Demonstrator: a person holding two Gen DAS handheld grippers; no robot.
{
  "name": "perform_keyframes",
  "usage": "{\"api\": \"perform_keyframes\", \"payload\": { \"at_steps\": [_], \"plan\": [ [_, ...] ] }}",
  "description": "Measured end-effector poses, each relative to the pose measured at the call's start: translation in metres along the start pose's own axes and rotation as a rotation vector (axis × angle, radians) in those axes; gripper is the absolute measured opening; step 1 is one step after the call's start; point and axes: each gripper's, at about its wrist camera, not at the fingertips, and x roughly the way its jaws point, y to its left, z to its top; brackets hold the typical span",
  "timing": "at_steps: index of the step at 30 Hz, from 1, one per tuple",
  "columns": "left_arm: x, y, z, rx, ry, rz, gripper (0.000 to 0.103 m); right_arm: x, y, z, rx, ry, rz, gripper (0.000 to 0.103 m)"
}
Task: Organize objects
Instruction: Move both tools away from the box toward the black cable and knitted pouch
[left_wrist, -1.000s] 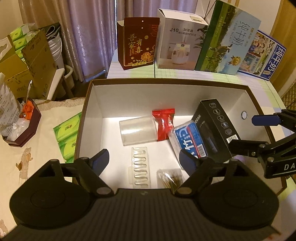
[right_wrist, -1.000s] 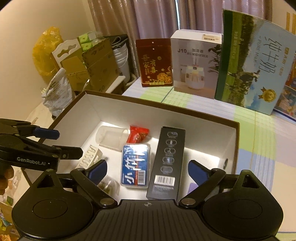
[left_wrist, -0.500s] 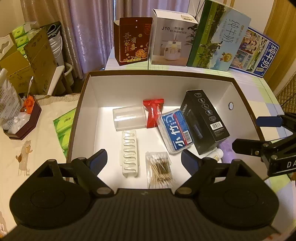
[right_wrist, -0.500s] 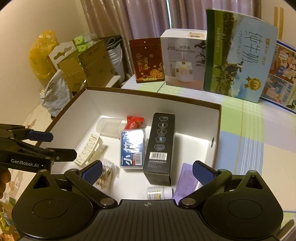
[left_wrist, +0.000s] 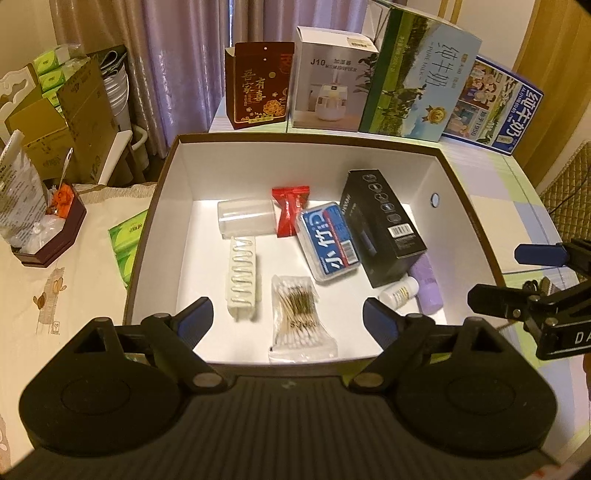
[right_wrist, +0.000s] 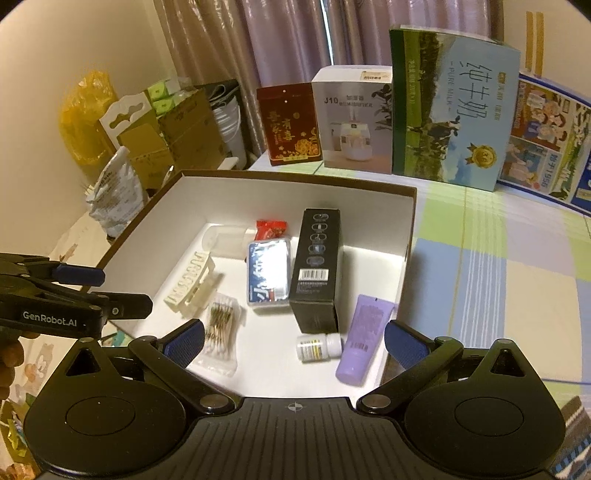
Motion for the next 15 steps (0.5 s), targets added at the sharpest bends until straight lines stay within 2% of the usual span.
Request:
{"api": "perform_keyframes", "payload": {
  "at_steps": [15],
  "plan": [
    [-0.025, -0.032, -0.033, 0.007, 0.005, -0.028, 0.086, -0.036, -0.002, -0.034, 0.022, -0.013, 0.003, 0.101]
  ]
}}
